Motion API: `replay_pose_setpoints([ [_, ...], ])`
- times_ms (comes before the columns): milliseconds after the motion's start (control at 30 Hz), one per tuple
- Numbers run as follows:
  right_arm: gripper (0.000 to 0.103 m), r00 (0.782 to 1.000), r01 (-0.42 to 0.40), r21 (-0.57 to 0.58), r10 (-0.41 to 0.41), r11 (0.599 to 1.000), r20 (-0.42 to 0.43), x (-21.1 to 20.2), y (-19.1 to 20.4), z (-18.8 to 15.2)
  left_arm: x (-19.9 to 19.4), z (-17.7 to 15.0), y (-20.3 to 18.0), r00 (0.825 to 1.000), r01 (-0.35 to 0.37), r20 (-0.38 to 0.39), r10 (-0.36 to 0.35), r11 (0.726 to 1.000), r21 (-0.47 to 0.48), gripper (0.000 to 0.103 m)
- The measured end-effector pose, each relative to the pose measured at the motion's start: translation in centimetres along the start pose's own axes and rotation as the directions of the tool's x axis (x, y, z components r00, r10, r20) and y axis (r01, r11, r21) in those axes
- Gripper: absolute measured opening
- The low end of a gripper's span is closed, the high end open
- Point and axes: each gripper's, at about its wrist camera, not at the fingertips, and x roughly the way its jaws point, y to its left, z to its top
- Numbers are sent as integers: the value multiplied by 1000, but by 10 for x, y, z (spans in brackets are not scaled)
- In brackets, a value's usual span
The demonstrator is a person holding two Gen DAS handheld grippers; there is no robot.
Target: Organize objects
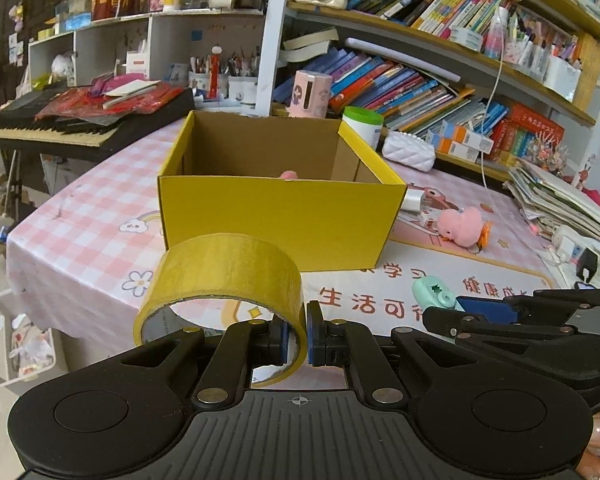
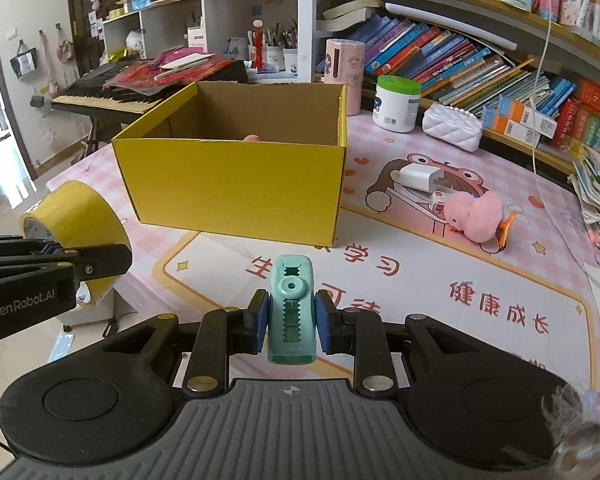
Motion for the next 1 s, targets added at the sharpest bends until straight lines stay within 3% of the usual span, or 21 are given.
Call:
replay_pose_setpoints([
  [667,23,999,38,11,-38,999,20,-15,40,-10,-26,-8,23,998,43,42,-44,998,40,7],
  [1000,23,997,29,23,-30,999,73,-2,29,20,-15,18,21,995,34,90,-37,999,39,7],
])
